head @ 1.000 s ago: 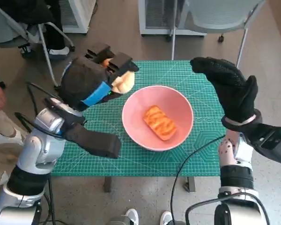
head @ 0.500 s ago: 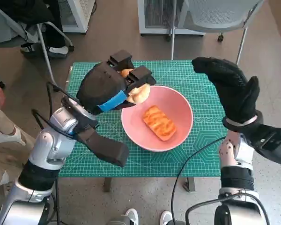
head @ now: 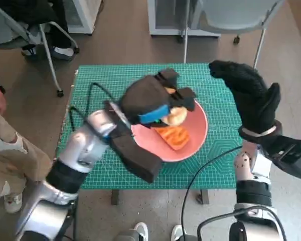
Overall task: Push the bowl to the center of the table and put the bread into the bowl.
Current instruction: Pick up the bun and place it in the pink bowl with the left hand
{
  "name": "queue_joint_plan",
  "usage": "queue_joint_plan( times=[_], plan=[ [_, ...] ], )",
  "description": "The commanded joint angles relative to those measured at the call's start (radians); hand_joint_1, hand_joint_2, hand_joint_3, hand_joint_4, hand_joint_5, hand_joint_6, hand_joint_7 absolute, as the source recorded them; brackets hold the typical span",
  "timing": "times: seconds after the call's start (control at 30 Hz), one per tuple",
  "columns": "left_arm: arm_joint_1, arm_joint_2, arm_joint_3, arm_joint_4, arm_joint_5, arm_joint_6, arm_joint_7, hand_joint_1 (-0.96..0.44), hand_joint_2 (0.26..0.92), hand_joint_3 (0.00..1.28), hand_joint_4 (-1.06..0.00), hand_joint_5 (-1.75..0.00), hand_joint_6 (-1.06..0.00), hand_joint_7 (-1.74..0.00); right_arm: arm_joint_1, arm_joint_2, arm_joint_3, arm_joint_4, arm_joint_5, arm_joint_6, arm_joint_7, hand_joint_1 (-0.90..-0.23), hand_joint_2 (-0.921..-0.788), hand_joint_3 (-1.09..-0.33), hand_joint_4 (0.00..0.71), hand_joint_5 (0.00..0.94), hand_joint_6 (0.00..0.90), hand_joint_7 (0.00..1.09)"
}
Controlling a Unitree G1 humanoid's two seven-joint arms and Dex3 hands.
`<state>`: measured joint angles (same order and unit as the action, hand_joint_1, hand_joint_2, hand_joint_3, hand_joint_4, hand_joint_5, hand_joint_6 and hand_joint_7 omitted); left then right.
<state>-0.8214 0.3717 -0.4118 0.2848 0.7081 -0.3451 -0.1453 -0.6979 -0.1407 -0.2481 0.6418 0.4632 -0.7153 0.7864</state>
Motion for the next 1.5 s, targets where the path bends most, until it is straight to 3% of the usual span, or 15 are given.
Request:
queue_joint_plan(
  times=[0.03, 0.13, 0.2, 0.27, 0.43, 0.5, 0.53, 0.57, 0.6, 0.63, 0.7, 0.8, 1.0, 1.5],
  plan=[
    [-0.016, -0.012, -0.005, 0.015, 0.011, 0.036, -0.024, 0.0, 0.685, 0.57, -0.58, -1.35, -0.58, -1.32, 0.033, -0.001, 0.009, -0.007, -0.021, 0.008, -0.017, -0.61, -0.921, -0.706, 0.148, 0.007, -0.001, 0.5],
    [-0.018, -0.02, -0.014, 0.021, 0.023, 0.061, -0.035, 0.0, 0.752, 0.44, -0.6, -1.38, -0.6, -1.18, 0.038, -0.004, 0.011, -0.013, -0.025, 0.006, -0.026, -0.611, -0.921, -0.706, 0.148, 0.007, -0.001, 0.5],
    [-0.016, -0.026, -0.016, 0.026, 0.025, 0.075, -0.041, 0.0, 0.846, 0.26, -0.61, -1.38, -0.6, -1.1, 0.041, -0.006, 0.013, -0.016, -0.028, 0.005, -0.031, -0.611, -0.921, -0.706, 0.148, 0.007, -0.001, 0.5],
    [-0.016, -0.03, -0.016, 0.036, 0.021, 0.078, -0.044, 0.0, 0.882, 0.2, -0.62, -1.39, -0.6, -1.08, 0.043, -0.007, 0.014, -0.019, -0.03, 0.005, -0.035, -0.61, -0.921, -0.706, 0.149, 0.006, -0.001, 0.51],
    [-0.019, -0.038, -0.016, 0.06, 0.01, 0.078, -0.052, 0.0, 0.914, 0.15, -0.58, -1.45, -0.62, -1.01, 0.046, -0.01, 0.017, -0.024, -0.033, 0.006, -0.043, -0.609, -0.921, -0.706, 0.148, 0.006, -0.001, 0.51],
    [-0.017, -0.052, -0.004, 0.073, -0.038, 0.109, -0.113, 0.0, 0.917, 0.17, -0.56, -1.44, -0.57, -1.09, 0.047, -0.013, 0.017, -0.028, -0.034, 0.008, -0.045, -0.608, -0.921, -0.707, 0.148, 0.005, -0.001, 0.51],
    [-0.016, -0.057, 0.001, 0.076, -0.056, 0.121, -0.136, -0.07, 0.919, 0.22, -0.48, -1.29, -0.5, -1.23, 0.048, -0.014, 0.017, -0.029, -0.035, 0.009, -0.046, -0.606, -0.921, -0.708, 0.148, 0.005, -0.001, 0.51],
    [-0.015, -0.059, 0.003, 0.077, -0.068, 0.129, -0.15, -0.17, 0.919, 0.26, -0.44, -1.01, -0.46, -1.34, 0.048, -0.014, 0.017, -0.03, -0.036, 0.009, -0.047, -0.606, -0.921, -0.709, 0.148, 0.005, -0.001, 0.51],
    [-0.011, -0.06, 0.006, 0.076, -0.078, 0.139, -0.161, -0.2, 0.92, 0.28, -0.44, -0.89, -0.44, -1.38, 0.048, -0.016, 0.016, -0.03, -0.037, 0.009, -0.048, -0.605, -0.921, -0.709, 0.148, 0.005, -0.001, 0.51],
    [-0.007, -0.06, 0.007, 0.076, -0.081, 0.15, -0.169, -0.19, 0.903, 0.23, -0.37, -0.62, -0.33, -1.12, 0.047, -0.017, 0.016, -0.028, -0.037, 0.008, -0.048, -0.605, -0.921, -0.71, 0.147, 0.005, -0.001, 0.51],
    [-0.003, -0.06, 0.007, 0.075, -0.085, 0.164, -0.178, -0.23, 0.907, 0.11, -0.29, -0.27, -0.26, -0.65, 0.046, -0.019, 0.015, -0.026, -0.038, 0.008, -0.048, -0.604, -0.921, -0.71, 0.147, 0.004, -0.001, 0.51],
    [-0.003, -0.055, 0.0, 0.075, -0.072, 0.177, -0.179, -0.3, 0.912, 0.04, -0.22, -0.09, -0.23, -0.38, 0.043, -0.02, 0.014, -0.024, -0.037, 0.008, -0.047, -0.604, -0.921, -0.71, 0.147, 0.004, -0.001, 0.51],
    [-0.004, -0.042, -0.009, 0.081, -0.046, 0.18, -0.159, -0.47, 0.917, 0.01, -0.11, -0.01, -0.2, -0.2, 0.039, -0.02, 0.014, -0.022, -0.036, 0.011, -0.044, -0.602, -0.921, -0.709, 0.147, 0.004, -0.001, 0.51],
    [-0.001, -0.032, -0.01, 0.08, -0.016, 0.19, -0.131, -0.66, 0.921, 0.11, -0.02, 0.0, -0.17, -0.13, 0.029, -0.022, 0.014, -0.011, -0.031, 0.011, -0.034, -0.6, -0.921, -0.708, 0.15, 0.004, -0.001, 0.51]
  ],
)
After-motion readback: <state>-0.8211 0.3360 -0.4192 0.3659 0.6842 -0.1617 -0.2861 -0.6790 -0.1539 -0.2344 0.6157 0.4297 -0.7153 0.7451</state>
